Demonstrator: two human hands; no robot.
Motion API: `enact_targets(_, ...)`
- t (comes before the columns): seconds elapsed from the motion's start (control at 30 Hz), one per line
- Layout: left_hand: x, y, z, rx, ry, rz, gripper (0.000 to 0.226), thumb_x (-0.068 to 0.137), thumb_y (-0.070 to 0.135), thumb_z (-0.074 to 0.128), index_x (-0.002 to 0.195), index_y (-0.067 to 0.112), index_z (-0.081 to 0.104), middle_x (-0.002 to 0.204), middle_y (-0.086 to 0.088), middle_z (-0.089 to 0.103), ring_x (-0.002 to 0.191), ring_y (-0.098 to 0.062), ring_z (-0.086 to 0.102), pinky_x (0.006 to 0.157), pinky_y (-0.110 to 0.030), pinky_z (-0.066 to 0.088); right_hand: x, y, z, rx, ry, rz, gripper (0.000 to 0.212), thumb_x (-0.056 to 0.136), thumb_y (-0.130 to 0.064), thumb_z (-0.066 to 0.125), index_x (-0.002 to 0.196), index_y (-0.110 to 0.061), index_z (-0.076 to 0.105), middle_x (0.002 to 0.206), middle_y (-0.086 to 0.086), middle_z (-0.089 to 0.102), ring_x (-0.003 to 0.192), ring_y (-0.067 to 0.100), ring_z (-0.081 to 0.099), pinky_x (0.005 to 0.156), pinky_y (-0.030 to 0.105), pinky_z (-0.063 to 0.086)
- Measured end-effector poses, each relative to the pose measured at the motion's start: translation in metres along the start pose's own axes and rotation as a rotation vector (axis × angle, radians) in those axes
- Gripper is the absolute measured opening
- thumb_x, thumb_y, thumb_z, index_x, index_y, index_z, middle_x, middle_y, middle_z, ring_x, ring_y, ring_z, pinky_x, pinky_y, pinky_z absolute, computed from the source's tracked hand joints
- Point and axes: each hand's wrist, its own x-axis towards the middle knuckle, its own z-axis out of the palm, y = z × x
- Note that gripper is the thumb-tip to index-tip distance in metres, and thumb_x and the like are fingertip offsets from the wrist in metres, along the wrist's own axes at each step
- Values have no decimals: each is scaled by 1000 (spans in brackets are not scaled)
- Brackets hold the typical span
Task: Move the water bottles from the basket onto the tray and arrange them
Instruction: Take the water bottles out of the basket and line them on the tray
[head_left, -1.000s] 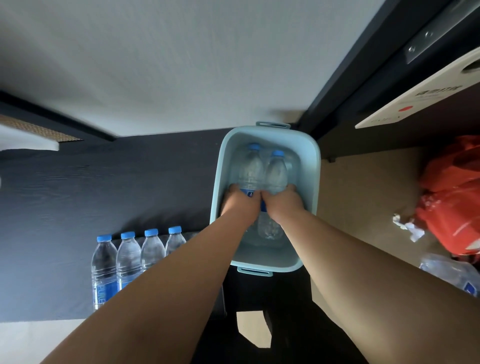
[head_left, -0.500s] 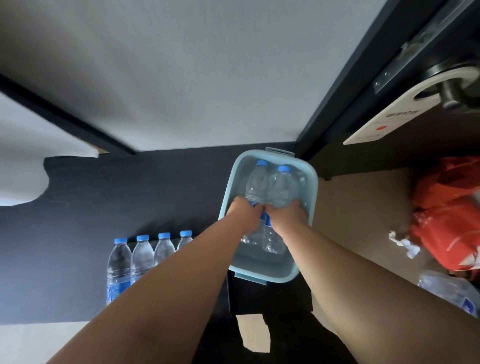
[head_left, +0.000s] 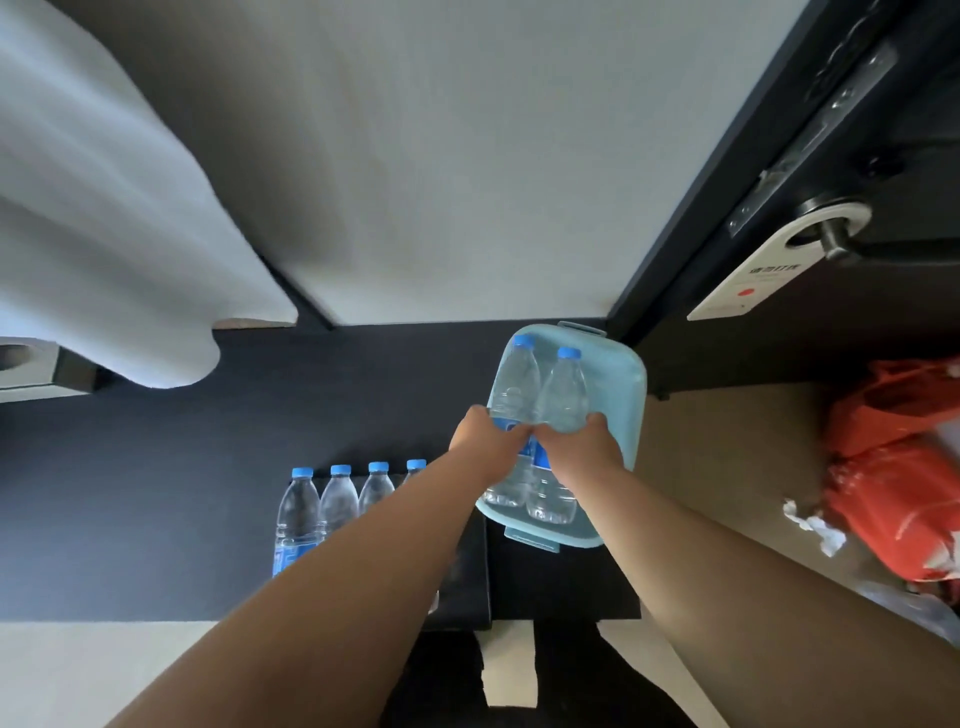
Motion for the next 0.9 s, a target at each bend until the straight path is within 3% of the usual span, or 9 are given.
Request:
enact_targets(0.27, -28, -53, -57, 19, 121, 15, 38, 80, 56, 74, 95, 26, 57, 82, 2, 69, 64, -15, 66, 50, -28, 50, -46, -21, 49, -81, -39, -123, 63, 82, -53, 73, 126, -15, 48, 90, -3, 60, 77, 21, 62, 65, 35, 46)
enact_targets(0.43, -40, -99, -85, 25, 187, -57, 41, 75, 64, 70, 91, 29, 55, 76, 4, 67, 55, -12, 60, 44, -24, 43, -71, -23, 94, -143, -105, -174, 56, 82, -56, 75, 113, -18, 47, 83, -8, 61, 68, 15, 63, 52, 29, 40)
enact_targets(0.53, -43, -133, -95, 84, 210, -92, 47, 77, 67, 66, 98, 26, 56, 76, 4, 66, 57, -12, 61, 43, -24, 40, -84, -16, 121, -192, -165, -193, 56, 85, -56, 73, 115, -16, 47, 85, -2, 66, 66, 17, 67, 49, 28, 42)
enact_targets(0.67, -44, -173, -98, 144, 219, -123, 71, 78, 65, 66, 127, 16, 53, 85, 3, 64, 66, -13, 62, 46, -26, 41, -96, 1, 152, -289, -182, -209, 64, 86, -59, 71, 119, -10, 45, 88, 3, 64, 66, 17, 64, 47, 29, 41)
enact_targets(0.77, -42, -195, -93, 163, 199, -135, 70, 76, 65, 66, 127, 20, 49, 90, 0, 66, 71, -18, 66, 52, -32, 52, -98, 16, 168, -346, -207, -200, 67, 86, -61, 71, 119, -10, 44, 92, 5, 66, 71, 21, 68, 50, 30, 44)
enact_targets(0.9, -37, -220, -82, 225, 181, -149, 68, 83, 58, 62, 136, 19, 47, 109, 1, 63, 86, -20, 64, 66, -36, 53, -95, 39, 178, -440, -195, -173, 61, 88, -59, 68, 115, -12, 38, 88, 3, 64, 72, 19, 66, 50, 32, 45)
